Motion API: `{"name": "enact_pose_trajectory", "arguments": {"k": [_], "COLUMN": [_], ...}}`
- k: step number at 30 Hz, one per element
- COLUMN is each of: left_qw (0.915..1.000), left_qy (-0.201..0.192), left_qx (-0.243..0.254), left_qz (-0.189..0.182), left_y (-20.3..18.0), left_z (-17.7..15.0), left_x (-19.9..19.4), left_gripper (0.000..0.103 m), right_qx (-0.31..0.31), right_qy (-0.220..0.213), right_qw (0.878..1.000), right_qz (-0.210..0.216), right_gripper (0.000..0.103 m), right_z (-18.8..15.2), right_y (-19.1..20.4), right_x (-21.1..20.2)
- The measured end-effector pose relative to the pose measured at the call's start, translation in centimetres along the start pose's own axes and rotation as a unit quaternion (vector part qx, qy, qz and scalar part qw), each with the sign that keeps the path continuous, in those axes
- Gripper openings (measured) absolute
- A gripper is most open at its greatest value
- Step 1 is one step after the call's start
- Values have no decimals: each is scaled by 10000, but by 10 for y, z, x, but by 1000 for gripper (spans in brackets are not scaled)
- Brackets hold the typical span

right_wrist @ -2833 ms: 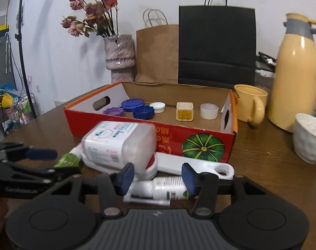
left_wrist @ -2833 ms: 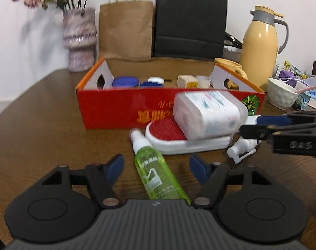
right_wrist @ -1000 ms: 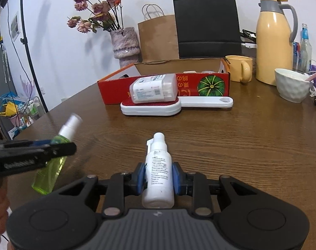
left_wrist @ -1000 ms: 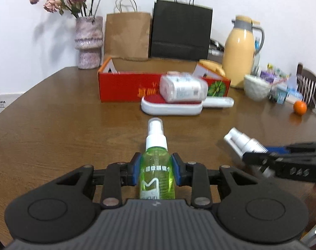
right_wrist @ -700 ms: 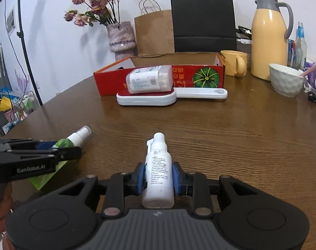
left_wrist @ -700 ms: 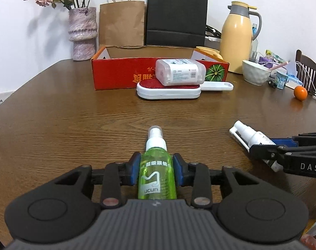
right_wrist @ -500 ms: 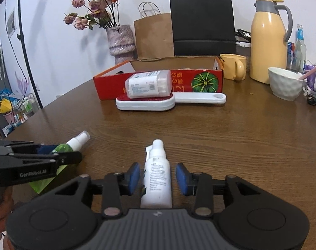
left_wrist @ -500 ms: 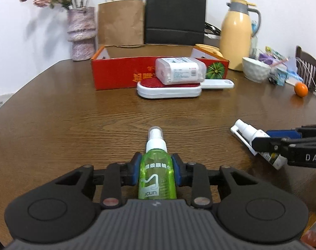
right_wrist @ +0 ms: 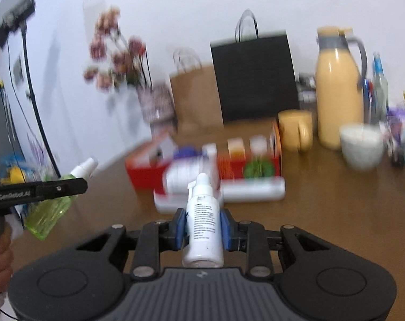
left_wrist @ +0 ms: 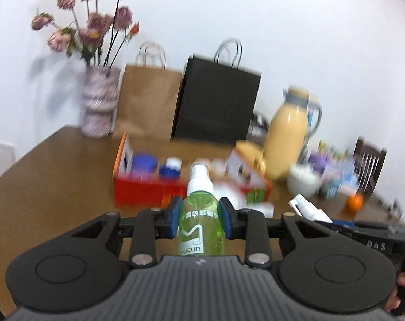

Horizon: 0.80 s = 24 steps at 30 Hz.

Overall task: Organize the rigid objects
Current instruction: 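Carry both spray bottles over the red box, then lower both spray bottles into the red box and open both tools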

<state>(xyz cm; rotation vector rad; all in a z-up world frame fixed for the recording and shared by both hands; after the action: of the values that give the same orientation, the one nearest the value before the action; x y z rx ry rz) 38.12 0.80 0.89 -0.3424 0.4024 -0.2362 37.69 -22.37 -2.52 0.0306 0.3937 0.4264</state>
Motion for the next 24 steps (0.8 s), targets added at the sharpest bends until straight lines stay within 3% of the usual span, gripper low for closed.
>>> {"name": "enact_pose_trajectory", "arguments": {"k": [5,9,11,15,18,24], "left_qw": [9982,9935,9879,9710,9698,9545], "left_qy": [256,677,950,1616,1765,2044], "left_qx": [-533,-753,-862,-1160,-1139,-1265], "left_qz": [-104,514,869,1323,1243,1765], "left_y": [1,20,40,71,72,93], "left_z": [97,138,133,92,74,47], "left_x": [62,144,189,267,291,317], "left_gripper": [31,31,31,31,31,31], "right_qx": [382,869,881,904,717,243], "right_qy": [-322,38,386,1193,1517,1808], "right_qw": [9986,9962,9948,9852,9803,9733], "right_qz": [169,3,-329,-830,-1040,-1394], "right_gripper": [27,27,27,27,27,27], "right_z": [93,135,134,96,72,47], "right_y": [-33,-69,-84,-106,-112,-118], "right_x": [37,106,151,229,261,289]}}
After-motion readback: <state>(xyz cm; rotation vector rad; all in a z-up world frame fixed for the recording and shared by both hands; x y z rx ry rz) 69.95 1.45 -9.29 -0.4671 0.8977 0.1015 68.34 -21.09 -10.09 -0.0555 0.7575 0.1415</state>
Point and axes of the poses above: each gripper's, at about its wrist camera, not at the fingertips, and x roughly the way its jaws point, y to its left, z to its top, the point moved 9 cm from there along x, roughly the way its jaws point, and after that the axes turned 10 degrees about -x, right-handed, at the moved point
